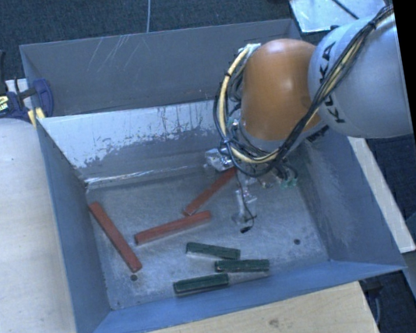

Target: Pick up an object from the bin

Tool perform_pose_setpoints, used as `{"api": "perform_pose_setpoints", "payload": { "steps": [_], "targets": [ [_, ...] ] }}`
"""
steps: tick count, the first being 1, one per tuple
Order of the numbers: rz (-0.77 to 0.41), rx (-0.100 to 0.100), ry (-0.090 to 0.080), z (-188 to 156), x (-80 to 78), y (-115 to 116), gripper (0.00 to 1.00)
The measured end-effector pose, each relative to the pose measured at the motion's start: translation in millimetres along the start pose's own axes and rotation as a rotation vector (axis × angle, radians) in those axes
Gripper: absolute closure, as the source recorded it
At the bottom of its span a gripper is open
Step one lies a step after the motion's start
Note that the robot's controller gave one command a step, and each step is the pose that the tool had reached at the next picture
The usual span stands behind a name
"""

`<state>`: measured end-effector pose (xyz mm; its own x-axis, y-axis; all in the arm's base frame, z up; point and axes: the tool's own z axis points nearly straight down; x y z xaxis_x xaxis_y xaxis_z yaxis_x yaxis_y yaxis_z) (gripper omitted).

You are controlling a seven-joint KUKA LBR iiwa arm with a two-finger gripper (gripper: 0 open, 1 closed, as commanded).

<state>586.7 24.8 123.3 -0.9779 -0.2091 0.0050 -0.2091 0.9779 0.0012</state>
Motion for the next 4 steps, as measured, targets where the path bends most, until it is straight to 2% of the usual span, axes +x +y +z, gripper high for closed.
{"api": "perform_pose_setpoints", "payload": {
  "steps": [1,2,3,4],
  "targets": [
    [-0.197,0.002,-0.01,52,-43.0,7,1.0],
    [-0.196,0.002,-0.01,52,-43.0,7,1.0],
    [-0.317,0.003,-0.009,-72,-35.2,-6,1.0],
    [-0.317,0.002,-0.009,-72,-35.1,-6,1.0]
  ]
}}
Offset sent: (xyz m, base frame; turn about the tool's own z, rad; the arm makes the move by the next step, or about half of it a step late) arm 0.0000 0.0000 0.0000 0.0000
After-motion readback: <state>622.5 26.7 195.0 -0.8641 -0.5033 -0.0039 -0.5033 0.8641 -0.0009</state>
